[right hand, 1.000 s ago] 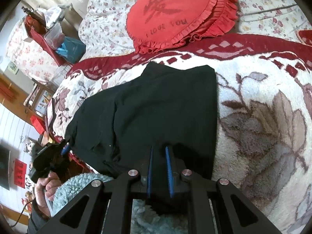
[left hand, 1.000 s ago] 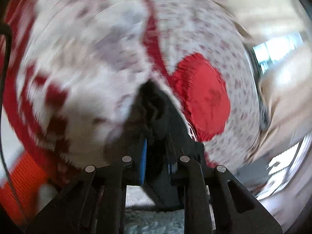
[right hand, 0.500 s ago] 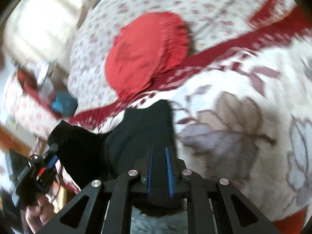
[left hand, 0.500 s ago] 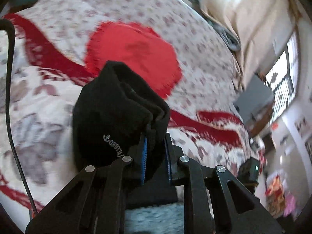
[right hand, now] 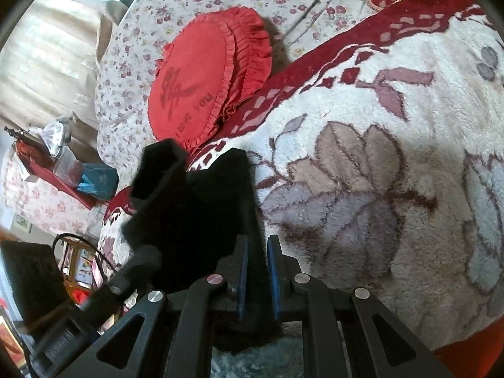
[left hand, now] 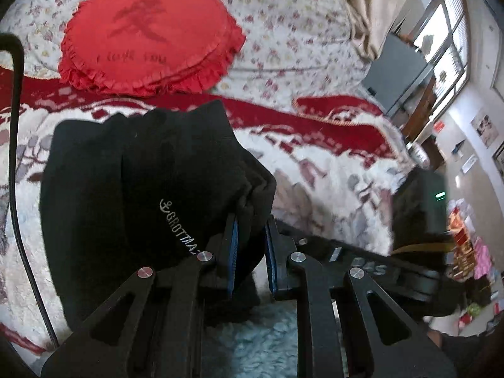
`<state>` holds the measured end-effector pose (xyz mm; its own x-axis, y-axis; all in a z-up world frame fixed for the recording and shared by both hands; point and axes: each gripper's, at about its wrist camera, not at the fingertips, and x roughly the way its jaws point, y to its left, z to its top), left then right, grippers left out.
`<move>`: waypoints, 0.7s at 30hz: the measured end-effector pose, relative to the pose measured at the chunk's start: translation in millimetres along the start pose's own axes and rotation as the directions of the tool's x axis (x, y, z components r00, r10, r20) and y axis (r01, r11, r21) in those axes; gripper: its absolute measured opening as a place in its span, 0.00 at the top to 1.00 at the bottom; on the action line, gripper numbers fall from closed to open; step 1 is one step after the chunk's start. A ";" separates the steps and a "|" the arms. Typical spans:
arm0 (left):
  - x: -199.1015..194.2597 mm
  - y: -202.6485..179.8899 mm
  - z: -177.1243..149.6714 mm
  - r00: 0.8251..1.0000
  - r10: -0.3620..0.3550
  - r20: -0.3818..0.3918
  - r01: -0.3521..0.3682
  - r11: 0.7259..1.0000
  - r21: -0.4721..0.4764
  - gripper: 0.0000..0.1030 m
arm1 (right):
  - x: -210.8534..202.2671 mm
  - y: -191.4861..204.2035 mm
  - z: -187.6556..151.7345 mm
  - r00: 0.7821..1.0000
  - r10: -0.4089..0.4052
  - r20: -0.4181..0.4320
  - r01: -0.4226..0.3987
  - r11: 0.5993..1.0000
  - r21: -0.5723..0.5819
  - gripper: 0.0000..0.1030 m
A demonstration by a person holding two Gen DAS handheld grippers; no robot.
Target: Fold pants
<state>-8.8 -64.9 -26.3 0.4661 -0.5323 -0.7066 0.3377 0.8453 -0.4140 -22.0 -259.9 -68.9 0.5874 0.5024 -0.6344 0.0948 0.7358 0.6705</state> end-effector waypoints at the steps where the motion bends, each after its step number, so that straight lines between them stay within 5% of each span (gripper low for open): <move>1: 5.6 2.2 -1.3 1.000 0.017 -0.017 -0.017 1.000 -0.009 0.86 | 0.1 -0.1 -0.1 1.000 -0.002 0.001 0.002 1.000 -0.002 0.89; 7: 18.2 12.2 -9.7 0.990 -0.002 -0.138 -0.007 0.998 -0.067 0.79 | -0.1 -0.1 -0.7 1.000 -0.019 0.005 0.019 1.000 -0.005 0.89; 12: -40.6 28.4 -17.1 0.993 -0.113 -0.028 0.107 0.980 -0.168 0.79 | -1.3 -2.2 1.0 1.000 -0.027 0.012 0.027 1.000 0.002 0.89; 16: -91.5 64.2 -23.8 0.994 -0.043 0.100 0.070 0.959 -0.275 0.79 | -4.8 1.3 3.3 0.999 -0.043 0.018 0.044 0.999 -0.012 0.89; 19: -97.8 84.1 -23.5 0.994 -0.032 0.104 0.066 0.940 -0.335 0.79 | -7.7 29.3 12.5 0.999 -0.047 0.008 0.048 0.977 -0.206 0.89; 21: -85.3 81.3 -20.4 0.996 -0.070 0.048 0.082 0.942 -0.327 0.79 | -3.7 63.4 12.7 0.998 -0.033 -0.045 0.009 0.885 -0.465 0.89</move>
<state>-37.9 50.2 -11.3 0.4797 -0.5920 -0.6476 0.0891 0.7672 -0.6352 -7.9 -220.9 -19.2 0.5476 0.4973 -0.6729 -0.2847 0.8670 0.4091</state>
